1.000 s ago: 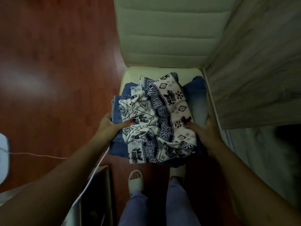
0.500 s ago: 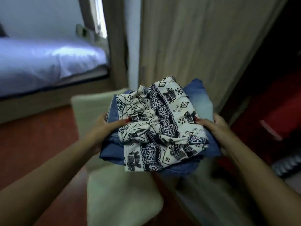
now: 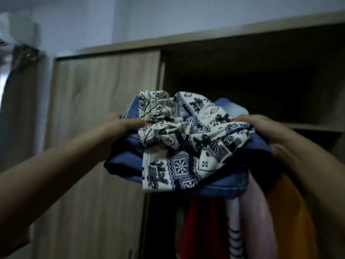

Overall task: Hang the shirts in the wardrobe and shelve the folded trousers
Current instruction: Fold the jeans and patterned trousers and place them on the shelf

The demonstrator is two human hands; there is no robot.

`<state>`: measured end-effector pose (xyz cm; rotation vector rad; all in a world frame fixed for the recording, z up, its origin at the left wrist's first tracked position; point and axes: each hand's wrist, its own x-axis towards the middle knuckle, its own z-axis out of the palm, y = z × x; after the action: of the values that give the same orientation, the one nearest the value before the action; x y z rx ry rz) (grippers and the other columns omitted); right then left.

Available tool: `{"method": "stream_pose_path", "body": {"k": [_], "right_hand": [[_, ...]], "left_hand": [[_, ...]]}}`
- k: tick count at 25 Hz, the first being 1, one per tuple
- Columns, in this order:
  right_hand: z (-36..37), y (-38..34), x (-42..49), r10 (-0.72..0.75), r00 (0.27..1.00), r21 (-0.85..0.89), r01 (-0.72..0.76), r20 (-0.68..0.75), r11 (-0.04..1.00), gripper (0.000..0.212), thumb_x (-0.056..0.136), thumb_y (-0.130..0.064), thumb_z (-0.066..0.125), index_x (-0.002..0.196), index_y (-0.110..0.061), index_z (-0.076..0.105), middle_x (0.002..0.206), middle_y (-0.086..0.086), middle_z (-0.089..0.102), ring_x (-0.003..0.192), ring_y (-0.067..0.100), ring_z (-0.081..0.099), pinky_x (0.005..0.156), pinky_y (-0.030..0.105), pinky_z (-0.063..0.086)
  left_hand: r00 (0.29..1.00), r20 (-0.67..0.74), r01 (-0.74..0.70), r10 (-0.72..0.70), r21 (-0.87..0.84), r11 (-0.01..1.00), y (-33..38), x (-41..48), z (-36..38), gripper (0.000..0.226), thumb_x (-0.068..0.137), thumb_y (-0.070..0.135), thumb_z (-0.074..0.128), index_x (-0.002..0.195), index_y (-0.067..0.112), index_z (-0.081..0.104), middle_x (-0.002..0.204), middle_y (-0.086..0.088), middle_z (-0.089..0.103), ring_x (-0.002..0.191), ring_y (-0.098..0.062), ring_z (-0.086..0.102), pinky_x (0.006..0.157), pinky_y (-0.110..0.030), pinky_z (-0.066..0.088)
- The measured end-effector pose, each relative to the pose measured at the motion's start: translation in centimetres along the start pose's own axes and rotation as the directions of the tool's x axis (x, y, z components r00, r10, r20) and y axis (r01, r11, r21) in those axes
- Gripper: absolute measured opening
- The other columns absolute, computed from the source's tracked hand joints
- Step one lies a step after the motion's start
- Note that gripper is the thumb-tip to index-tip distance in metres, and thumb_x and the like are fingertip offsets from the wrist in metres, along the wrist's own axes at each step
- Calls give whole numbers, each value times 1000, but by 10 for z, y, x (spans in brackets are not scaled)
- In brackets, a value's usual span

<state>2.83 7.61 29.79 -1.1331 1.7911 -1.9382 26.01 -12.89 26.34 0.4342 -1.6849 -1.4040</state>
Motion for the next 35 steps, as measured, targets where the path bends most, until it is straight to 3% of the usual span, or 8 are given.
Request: {"method": "stream_pose_path", "body": {"k": [6,10,16,22,25,27,30,35], "right_hand": [[-114,-72,86,-118,986,49,124,-120,991,42,87,-22,54,121,2,57,112,23,65,85,29,67,69,37,59],[-155,-66,141,-1,995,6,2,-99,1000,24,85,-19,52,96,-4,66,84,17,70,72,26,68,68,32,59],[-202,-19,187,-1,903,-220,-103,-430,970,32,91,-15,53,117,4,54,67,12,62,57,23,59,40,20,48],[-206,-22,165,-286,840,-700,-146,-460,699,45,86,-31,62,119,-3,50,112,20,62,100,33,59,76,32,46],[-177,-26,125,-545,838,-883,239,-23,404,39,91,-51,41,121,-28,52,120,0,61,107,16,56,85,30,44],[-162,-9,101,-489,829,-941,336,272,47,54,84,-69,33,126,-37,44,128,-11,52,116,8,49,99,32,42],[-162,22,95,-462,820,-905,148,337,-398,85,74,-80,26,143,-32,21,148,-3,29,135,17,30,110,39,33],[-174,7,123,-549,736,-916,282,398,-286,43,91,-35,39,128,-20,54,131,7,57,116,24,55,95,38,49]], "left_hand": [[985,95,-138,143,-57,989,64,119,117,21,79,21,70,91,5,65,67,-11,70,53,-21,64,59,-29,53],[991,76,-109,113,-52,993,64,194,176,20,81,21,70,72,5,63,46,-6,65,38,-17,61,55,-28,51],[995,103,-44,10,335,941,15,277,237,53,81,32,71,116,-5,58,107,-22,65,89,-32,65,70,-32,49],[963,170,-269,211,514,815,19,280,227,56,84,39,67,126,6,49,127,-14,58,111,-31,58,94,-36,48],[604,429,-797,671,316,515,21,235,222,45,93,39,51,135,21,46,134,2,53,123,-10,49,100,-18,39],[314,704,-946,638,289,146,3,211,221,57,91,57,37,143,34,32,148,10,37,134,1,32,110,-13,24],[242,812,-805,531,473,-357,-28,223,220,66,86,66,16,145,47,-4,159,12,5,145,-10,1,118,-38,8],[271,761,-922,590,382,-69,-11,242,240,54,95,24,48,145,33,29,153,5,32,142,-11,24,117,-19,10]]}}
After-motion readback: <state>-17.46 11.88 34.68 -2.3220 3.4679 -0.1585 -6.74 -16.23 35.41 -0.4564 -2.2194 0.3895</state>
